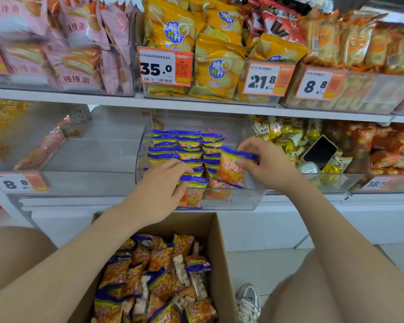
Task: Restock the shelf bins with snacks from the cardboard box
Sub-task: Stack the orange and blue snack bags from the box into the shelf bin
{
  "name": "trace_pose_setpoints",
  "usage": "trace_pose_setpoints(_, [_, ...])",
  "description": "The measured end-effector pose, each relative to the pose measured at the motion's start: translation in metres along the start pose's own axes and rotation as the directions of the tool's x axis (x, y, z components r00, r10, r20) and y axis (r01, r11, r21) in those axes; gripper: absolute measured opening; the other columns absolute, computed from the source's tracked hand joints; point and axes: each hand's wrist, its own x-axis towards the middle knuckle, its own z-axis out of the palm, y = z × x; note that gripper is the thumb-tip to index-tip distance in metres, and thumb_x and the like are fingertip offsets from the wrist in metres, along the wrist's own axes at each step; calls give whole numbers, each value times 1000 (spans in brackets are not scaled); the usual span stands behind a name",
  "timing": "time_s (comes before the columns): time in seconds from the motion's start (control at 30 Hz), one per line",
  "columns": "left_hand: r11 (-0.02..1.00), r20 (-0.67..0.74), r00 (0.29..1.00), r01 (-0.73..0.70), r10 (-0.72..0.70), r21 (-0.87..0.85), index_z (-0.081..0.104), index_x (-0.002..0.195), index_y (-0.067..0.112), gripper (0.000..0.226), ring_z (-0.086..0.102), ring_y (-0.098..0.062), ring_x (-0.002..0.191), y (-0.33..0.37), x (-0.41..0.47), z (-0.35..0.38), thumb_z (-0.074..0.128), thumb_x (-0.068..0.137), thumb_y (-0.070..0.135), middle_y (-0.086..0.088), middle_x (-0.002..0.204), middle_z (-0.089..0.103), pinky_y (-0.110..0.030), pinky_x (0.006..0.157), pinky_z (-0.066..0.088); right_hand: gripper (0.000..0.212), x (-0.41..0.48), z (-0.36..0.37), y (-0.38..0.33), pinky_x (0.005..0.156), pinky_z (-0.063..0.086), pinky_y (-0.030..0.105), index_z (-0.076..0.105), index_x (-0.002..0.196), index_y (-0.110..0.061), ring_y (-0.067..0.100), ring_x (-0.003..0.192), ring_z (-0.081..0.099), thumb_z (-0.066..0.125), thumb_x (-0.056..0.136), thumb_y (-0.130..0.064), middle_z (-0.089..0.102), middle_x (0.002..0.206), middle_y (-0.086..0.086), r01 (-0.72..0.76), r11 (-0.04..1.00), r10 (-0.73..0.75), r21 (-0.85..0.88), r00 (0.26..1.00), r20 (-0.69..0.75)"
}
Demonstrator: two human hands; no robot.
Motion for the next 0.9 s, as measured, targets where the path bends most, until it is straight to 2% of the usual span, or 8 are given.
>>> trace_pose_setpoints(0.17, [988, 91, 993, -80, 68, 131, 56, 139, 28, 32, 51, -12, 131, 3, 0, 14, 51, 107, 30, 10, 142, 54, -38, 109, 47, 23, 3, 21, -7, 71, 41, 27, 65, 112, -31, 5, 79, 55, 79, 94, -31, 63, 109, -2, 20, 987, 31, -158, 949, 314])
trace_pose_setpoints(0.27, [984, 100, 993, -76, 60, 159, 57, 137, 31, 31, 53, -12, 128, 2, 0, 21, 52, 107, 30, 11, 140, 56, -37, 106, 48, 23, 10, 23, -10, 81, 46, 28, 64, 108, -32, 13, 97, 61, 81, 92, -29, 63, 116, -4, -15, 991, 64, -136, 928, 366])
trace_pose_setpoints(0.37, [983, 105, 993, -66, 49, 170, 56, 138, 32, 31, 51, -12, 129, 1, 0, 23, 51, 107, 29, 12, 141, 55, -37, 108, 47, 24, 15, 25, -7, 72, 47, 25, 68, 104, -32, 9, 92, 63, 85, 88, -28, 65, 114, -6, -121, 988, 148, -92, 910, 387])
trace_pose_setpoints(0.47, [985, 109, 993, -60, 43, 161, 56, 138, 34, 32, 50, -10, 130, 0, 0, 23, 51, 107, 29, 13, 142, 55, -36, 108, 47, 26, 17, 26, -9, 76, 42, 27, 68, 109, -26, 12, 95, 58, 82, 88, -26, 60, 110, -8, -184, 970, 233, -159, 887, 398])
trace_pose_setpoints(0.63, [986, 106, 994, -52, 36, 156, 56, 138, 35, 32, 50, -9, 130, -1, 1, 24, 51, 107, 29, 14, 141, 55, -36, 108, 48, 22, 16, 30, -16, 48, 49, 18, 68, 104, -15, 10, 74, 64, 81, 87, -9, 66, 97, 2, -399, 915, 329, 64, 827, 456])
trace_pose_setpoints(0.73, [987, 104, 994, -49, 33, 154, 56, 136, 35, 31, 49, -10, 128, -2, 2, 25, 52, 106, 29, 14, 139, 55, -35, 107, 48, 22, 15, 29, -21, 56, 56, 24, 72, 94, -16, 15, 76, 68, 88, 81, -7, 69, 93, 3, -454, 876, 344, 160, 823, 452])
trace_pose_setpoints(0.83, [989, 107, 994, -47, 32, 142, 58, 134, 35, 30, 50, -10, 126, -3, 2, 25, 52, 106, 29, 15, 135, 57, -36, 104, 49, 28, 20, 25, -17, 80, 65, 40, 73, 100, -14, 26, 92, 76, 91, 79, -13, 76, 101, 9, -543, 805, 402, 240, 796, 453])
trace_pose_setpoints(0.9, [990, 103, 994, -47, 34, 133, 60, 133, 35, 29, 51, -9, 125, -4, 2, 25, 53, 106, 27, 15, 134, 58, -35, 104, 50, 38, 22, 25, -14, 84, 65, 48, 66, 110, -13, 30, 93, 78, 91, 80, -12, 76, 108, 14, -573, 769, 428, 284, 791, 437])
